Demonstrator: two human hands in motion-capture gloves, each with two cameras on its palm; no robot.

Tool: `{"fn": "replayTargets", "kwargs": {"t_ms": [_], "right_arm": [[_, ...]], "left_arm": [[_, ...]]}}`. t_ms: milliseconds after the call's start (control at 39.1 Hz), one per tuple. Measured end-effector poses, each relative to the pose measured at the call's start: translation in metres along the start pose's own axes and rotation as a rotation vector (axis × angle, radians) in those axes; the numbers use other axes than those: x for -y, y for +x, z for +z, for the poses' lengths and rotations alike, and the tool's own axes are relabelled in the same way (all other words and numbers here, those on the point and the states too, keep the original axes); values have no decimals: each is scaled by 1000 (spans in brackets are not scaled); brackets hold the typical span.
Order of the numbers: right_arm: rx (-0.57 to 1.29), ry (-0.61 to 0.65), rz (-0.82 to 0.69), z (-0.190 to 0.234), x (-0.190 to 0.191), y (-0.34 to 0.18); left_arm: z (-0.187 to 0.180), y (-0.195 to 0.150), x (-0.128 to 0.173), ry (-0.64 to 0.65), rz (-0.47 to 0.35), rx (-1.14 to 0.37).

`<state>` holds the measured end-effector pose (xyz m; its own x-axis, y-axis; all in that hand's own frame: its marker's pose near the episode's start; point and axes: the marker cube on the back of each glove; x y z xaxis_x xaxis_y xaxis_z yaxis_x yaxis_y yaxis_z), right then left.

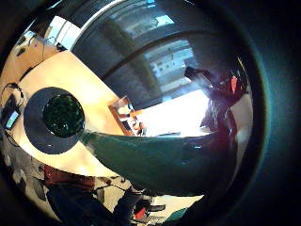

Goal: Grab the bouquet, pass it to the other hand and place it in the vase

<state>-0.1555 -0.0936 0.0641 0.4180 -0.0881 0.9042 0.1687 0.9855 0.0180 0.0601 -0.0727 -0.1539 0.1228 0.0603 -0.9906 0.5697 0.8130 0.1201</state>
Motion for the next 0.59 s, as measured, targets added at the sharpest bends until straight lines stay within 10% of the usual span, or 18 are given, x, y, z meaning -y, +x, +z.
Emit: {"fn": "replayTargets", "kwargs": {"t_ms": [358,588], "right_arm": [[1,-2,46,7,18,24],[30,-35,63,11,24,41]], "left_arm": [[-2,-75,46,69,-120,-14],[3,-137,55,-118,-206,67]]}}
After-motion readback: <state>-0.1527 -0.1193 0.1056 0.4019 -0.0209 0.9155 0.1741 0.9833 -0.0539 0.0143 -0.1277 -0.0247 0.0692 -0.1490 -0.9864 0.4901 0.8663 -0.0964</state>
